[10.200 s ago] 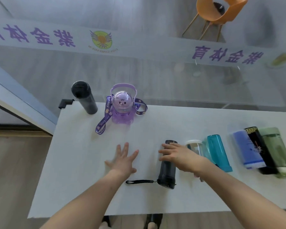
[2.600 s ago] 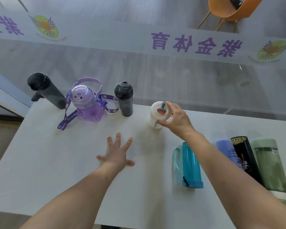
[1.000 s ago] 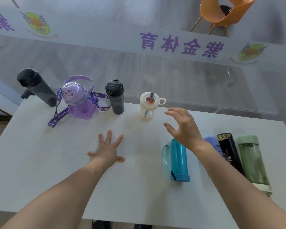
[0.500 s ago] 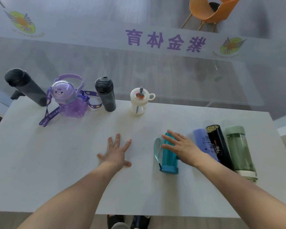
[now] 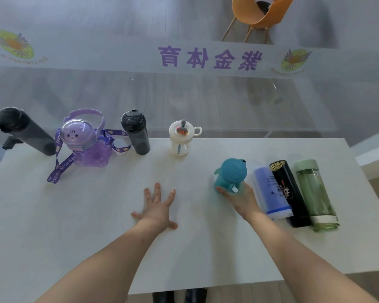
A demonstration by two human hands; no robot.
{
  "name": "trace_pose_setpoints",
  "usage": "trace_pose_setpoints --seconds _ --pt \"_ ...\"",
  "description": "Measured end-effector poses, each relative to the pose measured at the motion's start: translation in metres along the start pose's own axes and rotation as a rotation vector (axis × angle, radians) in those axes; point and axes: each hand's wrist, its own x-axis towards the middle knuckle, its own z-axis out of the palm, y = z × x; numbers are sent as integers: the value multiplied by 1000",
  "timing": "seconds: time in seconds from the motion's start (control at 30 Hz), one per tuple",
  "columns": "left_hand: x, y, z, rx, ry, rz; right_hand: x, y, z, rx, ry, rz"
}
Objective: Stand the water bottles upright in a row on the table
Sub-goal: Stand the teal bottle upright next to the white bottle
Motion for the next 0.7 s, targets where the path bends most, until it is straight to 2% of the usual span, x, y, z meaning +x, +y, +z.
trace_pose_setpoints --seconds 0.17,0.33,0.5,0.7 --pt "0 4 1 -11 13 -21 2 -2 3 69 -12 58" --pt "3 30 2 -32 106 -61 5 -3 0 116 4 55" --pt "11 80 2 -106 152 -37 12 7 0 18 152 -47" --pt "23 102 4 -16 66 -100 37 8 -7 28 97 -172"
